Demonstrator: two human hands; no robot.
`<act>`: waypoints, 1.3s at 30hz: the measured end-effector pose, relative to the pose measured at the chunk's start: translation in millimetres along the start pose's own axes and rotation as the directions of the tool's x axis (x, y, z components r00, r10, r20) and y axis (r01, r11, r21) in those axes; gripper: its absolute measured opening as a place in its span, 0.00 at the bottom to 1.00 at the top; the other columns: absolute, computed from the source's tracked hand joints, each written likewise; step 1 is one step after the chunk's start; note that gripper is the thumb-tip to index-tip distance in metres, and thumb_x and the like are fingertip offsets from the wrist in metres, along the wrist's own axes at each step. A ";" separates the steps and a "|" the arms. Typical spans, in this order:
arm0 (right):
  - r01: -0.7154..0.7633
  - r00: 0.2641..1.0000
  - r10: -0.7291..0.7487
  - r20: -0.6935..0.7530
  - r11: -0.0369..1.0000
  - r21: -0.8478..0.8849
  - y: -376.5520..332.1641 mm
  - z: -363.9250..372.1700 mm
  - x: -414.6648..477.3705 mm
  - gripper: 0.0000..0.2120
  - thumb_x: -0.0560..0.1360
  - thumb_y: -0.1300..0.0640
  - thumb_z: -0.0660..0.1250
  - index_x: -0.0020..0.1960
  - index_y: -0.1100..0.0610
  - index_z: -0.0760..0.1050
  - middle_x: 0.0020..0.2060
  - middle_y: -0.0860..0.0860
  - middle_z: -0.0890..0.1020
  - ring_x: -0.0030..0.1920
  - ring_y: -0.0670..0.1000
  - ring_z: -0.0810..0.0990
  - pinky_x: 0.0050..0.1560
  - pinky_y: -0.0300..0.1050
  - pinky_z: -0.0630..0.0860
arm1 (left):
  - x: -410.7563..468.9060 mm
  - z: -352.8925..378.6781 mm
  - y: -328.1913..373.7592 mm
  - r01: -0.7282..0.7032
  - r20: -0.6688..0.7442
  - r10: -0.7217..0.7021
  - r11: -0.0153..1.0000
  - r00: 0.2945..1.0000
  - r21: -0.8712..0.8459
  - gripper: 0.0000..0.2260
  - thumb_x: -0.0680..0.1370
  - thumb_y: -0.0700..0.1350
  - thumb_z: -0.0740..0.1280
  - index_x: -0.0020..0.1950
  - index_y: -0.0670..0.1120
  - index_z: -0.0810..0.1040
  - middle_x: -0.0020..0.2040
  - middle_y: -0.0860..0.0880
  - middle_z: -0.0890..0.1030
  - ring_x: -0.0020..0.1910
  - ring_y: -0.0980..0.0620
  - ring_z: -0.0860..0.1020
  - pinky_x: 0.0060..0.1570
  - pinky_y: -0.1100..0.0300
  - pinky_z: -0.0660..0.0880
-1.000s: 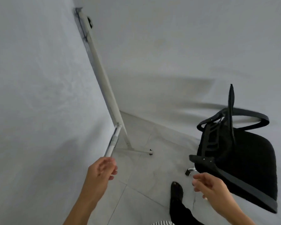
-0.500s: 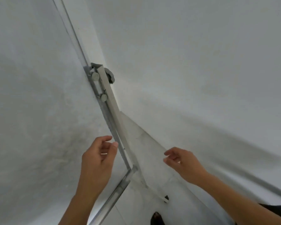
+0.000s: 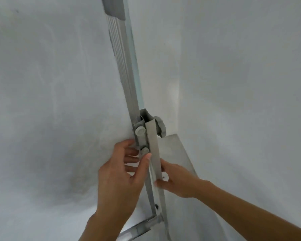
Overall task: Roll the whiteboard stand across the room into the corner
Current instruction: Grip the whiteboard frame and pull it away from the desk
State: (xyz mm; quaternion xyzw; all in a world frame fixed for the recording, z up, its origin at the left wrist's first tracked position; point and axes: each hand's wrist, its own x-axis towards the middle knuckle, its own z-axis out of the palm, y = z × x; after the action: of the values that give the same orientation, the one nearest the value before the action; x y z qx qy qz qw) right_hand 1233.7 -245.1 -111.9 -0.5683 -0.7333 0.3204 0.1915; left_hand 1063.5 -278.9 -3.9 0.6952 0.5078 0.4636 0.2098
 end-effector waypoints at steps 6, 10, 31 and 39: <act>0.270 0.942 -0.254 0.222 0.962 -0.047 20.5 -12.3 26.4 0.23 0.74 0.43 0.65 0.65 0.45 0.62 0.61 0.44 0.79 0.53 0.46 0.80 0.55 0.43 0.78 | -4.9 29.0 15.4 0.157 -0.240 -0.119 0.977 0.963 0.143 0.11 0.69 0.58 0.70 0.44 0.60 0.69 0.40 0.62 0.81 0.41 0.60 0.80 0.38 0.65 0.77; 0.428 0.880 -0.398 0.258 0.901 -0.069 21.5 -7.0 43.3 0.25 0.70 0.36 0.66 0.58 0.50 0.65 0.54 0.48 0.82 0.48 0.51 0.82 0.50 0.50 0.79 | -6.2 33.2 25.1 0.284 -0.399 -0.189 0.939 0.897 0.194 0.15 0.66 0.63 0.66 0.42 0.55 0.69 0.36 0.60 0.80 0.37 0.57 0.80 0.35 0.64 0.76; 0.707 0.586 -0.695 0.417 0.690 0.156 -146.9 158.5 115.2 0.28 0.67 0.34 0.68 0.59 0.51 0.71 0.51 0.47 0.81 0.47 0.48 0.81 0.46 0.43 0.80 | -54.3 -131.3 -49.8 0.594 -0.739 -0.316 0.793 0.595 0.139 0.12 0.73 0.47 0.71 0.53 0.51 0.71 0.44 0.54 0.79 0.40 0.55 0.80 0.38 0.67 0.77; 0.763 0.461 -0.733 0.499 0.615 0.199 -232.5 237.1 151.8 0.30 0.64 0.29 0.64 0.57 0.49 0.72 0.48 0.49 0.80 0.42 0.49 0.80 0.43 0.47 0.80 | -67.2 -219.3 -94.7 0.693 -0.799 -0.353 0.712 0.487 0.108 0.14 0.76 0.48 0.68 0.59 0.47 0.71 0.48 0.54 0.78 0.43 0.56 0.80 0.39 0.69 0.76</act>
State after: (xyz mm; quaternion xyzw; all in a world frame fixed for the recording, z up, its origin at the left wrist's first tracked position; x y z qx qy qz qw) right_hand 872.9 -194.3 -135.8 -0.0803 -0.9372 0.3287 0.0845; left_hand 823.3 -341.2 0.7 0.2822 0.8245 0.4896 -0.0306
